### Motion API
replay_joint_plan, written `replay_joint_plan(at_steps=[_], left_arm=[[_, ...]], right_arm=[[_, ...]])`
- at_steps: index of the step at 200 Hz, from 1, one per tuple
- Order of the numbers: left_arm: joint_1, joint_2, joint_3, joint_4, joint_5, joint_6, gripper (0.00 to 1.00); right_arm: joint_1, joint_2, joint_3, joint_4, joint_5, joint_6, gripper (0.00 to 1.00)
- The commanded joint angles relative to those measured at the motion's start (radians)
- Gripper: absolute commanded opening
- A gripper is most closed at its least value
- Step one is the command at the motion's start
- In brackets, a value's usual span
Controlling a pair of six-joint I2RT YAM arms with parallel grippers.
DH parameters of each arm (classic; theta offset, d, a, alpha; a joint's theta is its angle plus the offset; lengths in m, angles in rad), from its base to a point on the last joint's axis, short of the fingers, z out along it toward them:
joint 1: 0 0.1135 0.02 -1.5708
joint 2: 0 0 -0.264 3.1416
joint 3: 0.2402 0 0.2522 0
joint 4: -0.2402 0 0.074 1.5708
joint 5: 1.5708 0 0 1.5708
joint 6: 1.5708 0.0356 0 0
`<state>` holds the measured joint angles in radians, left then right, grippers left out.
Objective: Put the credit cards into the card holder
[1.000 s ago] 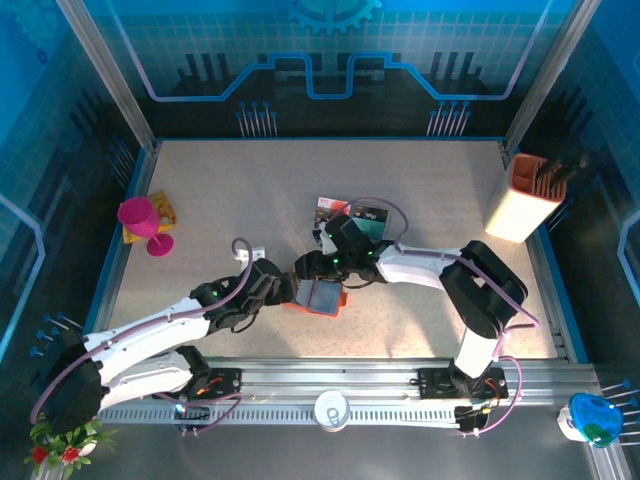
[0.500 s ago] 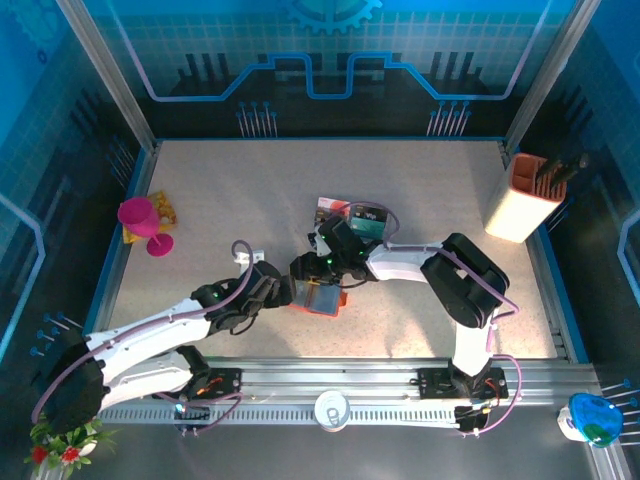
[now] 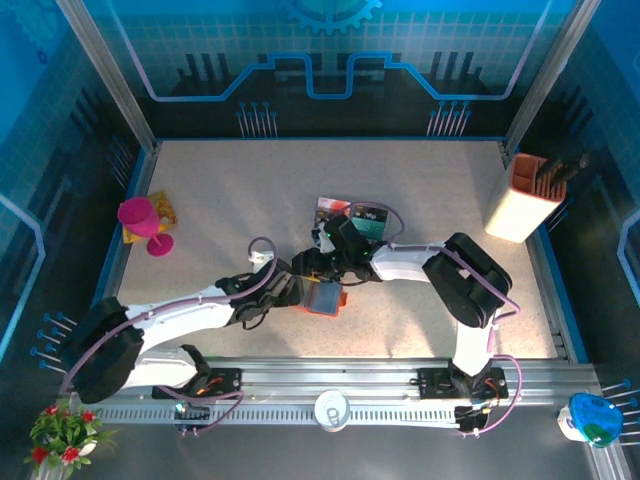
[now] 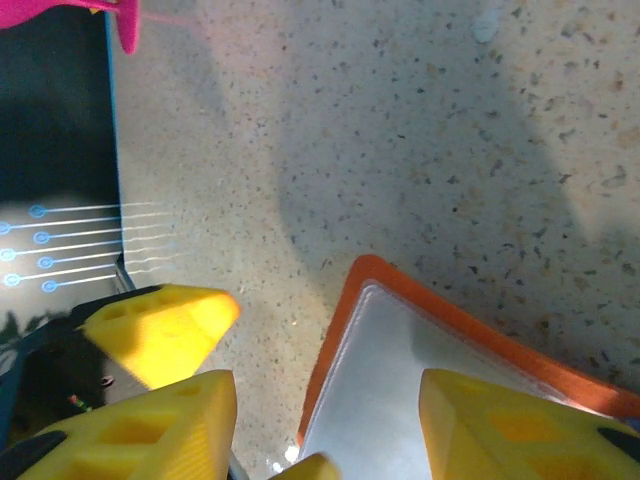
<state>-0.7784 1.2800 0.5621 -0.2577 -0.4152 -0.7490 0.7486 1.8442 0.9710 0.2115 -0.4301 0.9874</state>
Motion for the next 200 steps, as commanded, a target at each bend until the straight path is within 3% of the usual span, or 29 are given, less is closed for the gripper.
replay_joint_plan(at_steps=[1,43,70,94,144,200], left_arm=[[0.011,0.044,0.046,-0.006,-0.027,0.016,0.99],[0.018,0.080,0.051,-0.031,-0.042,-0.019,0.99],[0.023,0.081,0.049,-0.043,-0.044,-0.027,0.99],[0.026,0.081,0.047,-0.050,-0.042,-0.033,0.99],[0.030,0.078,0.037,-0.046,-0.030,-0.038,0.99],[0.034,0.062,0.017,-0.038,-0.023,-0.041,0.99]], right_arm=[[-0.032,-0.091,-0.023,0.014,-0.026,-0.015,0.52],[-0.105,-0.224,0.033,-0.338,0.068,-0.289,0.51],[-0.121,-0.265,0.125,-0.630,0.288,-0.552,0.51],[-0.121,-0.256,0.182,-0.772,0.444,-0.733,0.50],[-0.090,-0.200,0.240,-0.879,0.660,-0.936,0.43],[-0.060,-0.127,0.276,-0.908,0.762,-1.035,0.37]])
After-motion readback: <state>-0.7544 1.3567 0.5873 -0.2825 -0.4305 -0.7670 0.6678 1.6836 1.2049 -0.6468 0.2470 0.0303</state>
